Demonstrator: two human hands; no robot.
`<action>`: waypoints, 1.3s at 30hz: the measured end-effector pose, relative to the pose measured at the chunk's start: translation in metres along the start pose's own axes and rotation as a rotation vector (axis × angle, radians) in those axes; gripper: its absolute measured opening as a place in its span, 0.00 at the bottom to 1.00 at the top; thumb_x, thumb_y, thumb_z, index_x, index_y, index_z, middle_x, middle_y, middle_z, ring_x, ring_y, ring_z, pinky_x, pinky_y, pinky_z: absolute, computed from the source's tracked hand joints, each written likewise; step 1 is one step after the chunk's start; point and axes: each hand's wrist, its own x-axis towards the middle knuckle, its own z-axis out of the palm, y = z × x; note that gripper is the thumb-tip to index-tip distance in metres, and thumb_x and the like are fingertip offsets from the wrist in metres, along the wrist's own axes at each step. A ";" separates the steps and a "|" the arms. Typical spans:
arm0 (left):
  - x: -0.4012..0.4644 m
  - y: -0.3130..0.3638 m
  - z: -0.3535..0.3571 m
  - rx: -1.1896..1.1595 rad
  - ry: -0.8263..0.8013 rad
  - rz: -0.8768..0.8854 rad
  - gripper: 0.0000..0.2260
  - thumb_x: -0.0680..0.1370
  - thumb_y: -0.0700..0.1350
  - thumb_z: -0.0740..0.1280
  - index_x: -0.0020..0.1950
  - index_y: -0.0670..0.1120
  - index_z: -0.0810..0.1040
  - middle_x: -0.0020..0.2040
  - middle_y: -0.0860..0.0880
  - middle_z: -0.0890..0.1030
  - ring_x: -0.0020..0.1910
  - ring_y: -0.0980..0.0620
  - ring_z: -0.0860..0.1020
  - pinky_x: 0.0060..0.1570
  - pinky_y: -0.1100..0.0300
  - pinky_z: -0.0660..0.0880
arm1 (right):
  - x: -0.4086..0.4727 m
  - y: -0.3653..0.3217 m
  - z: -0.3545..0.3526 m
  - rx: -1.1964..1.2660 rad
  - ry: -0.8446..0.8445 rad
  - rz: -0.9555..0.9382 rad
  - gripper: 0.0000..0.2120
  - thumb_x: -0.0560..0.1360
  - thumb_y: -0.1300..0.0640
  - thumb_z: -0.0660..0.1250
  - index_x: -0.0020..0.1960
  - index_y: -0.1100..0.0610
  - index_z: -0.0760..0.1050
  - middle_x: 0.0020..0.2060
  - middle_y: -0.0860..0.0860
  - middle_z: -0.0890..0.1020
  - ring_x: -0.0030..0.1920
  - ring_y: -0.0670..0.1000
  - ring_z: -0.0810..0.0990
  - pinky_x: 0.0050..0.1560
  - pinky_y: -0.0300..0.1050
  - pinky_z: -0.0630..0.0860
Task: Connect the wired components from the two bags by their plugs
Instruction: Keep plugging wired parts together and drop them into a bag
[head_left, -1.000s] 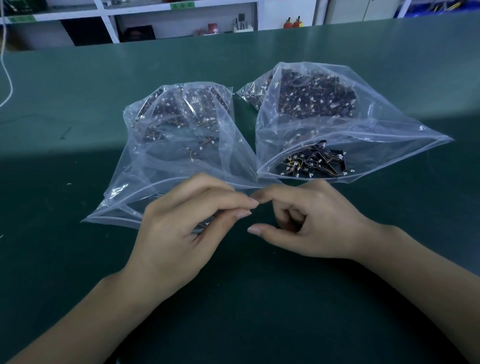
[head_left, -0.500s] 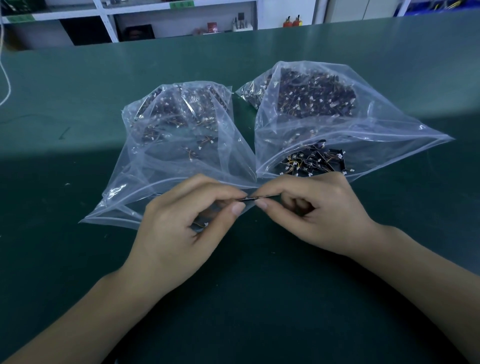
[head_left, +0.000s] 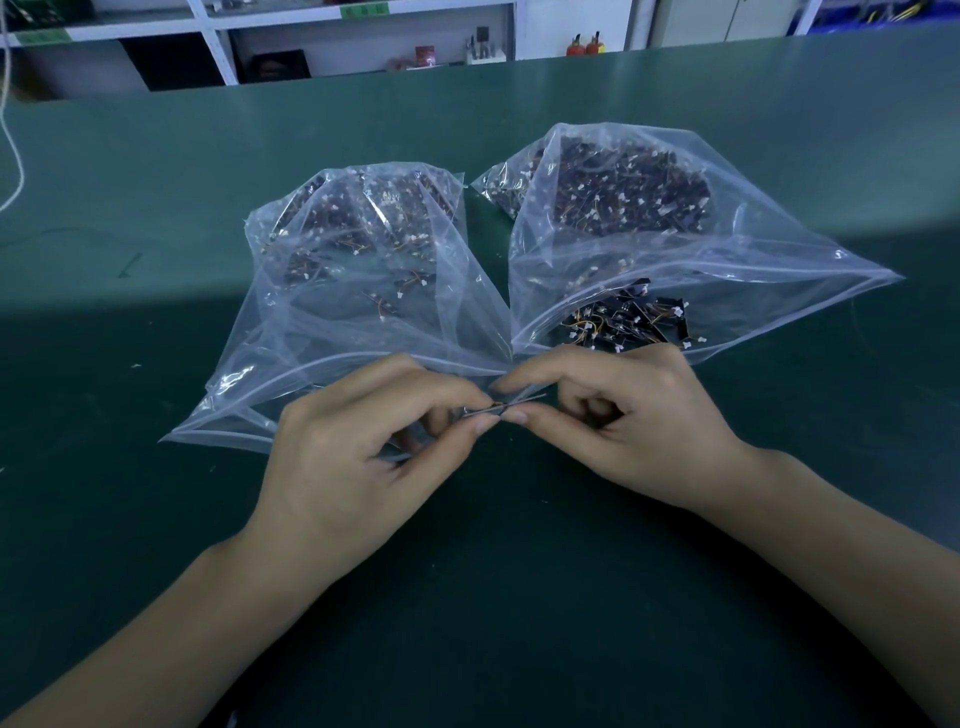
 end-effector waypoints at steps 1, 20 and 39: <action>0.000 0.000 0.000 0.004 0.004 -0.002 0.04 0.81 0.44 0.75 0.49 0.44 0.88 0.38 0.50 0.80 0.37 0.51 0.79 0.39 0.62 0.75 | 0.000 0.000 0.000 0.000 0.015 0.006 0.07 0.81 0.52 0.74 0.53 0.55 0.86 0.25 0.45 0.67 0.26 0.43 0.62 0.34 0.30 0.61; -0.002 -0.008 -0.002 0.034 -0.009 0.012 0.02 0.81 0.45 0.76 0.50 0.48 0.89 0.40 0.54 0.81 0.37 0.52 0.80 0.34 0.54 0.77 | 0.002 0.002 -0.002 0.064 -0.025 -0.002 0.05 0.80 0.56 0.75 0.49 0.58 0.85 0.24 0.48 0.66 0.26 0.47 0.63 0.34 0.31 0.60; 0.000 -0.010 -0.009 0.335 -0.066 -0.006 0.20 0.85 0.58 0.66 0.36 0.50 0.73 0.32 0.57 0.72 0.32 0.56 0.72 0.28 0.55 0.70 | 0.001 0.026 -0.017 -0.152 0.036 0.156 0.07 0.80 0.49 0.74 0.49 0.52 0.86 0.25 0.46 0.68 0.26 0.48 0.67 0.31 0.46 0.70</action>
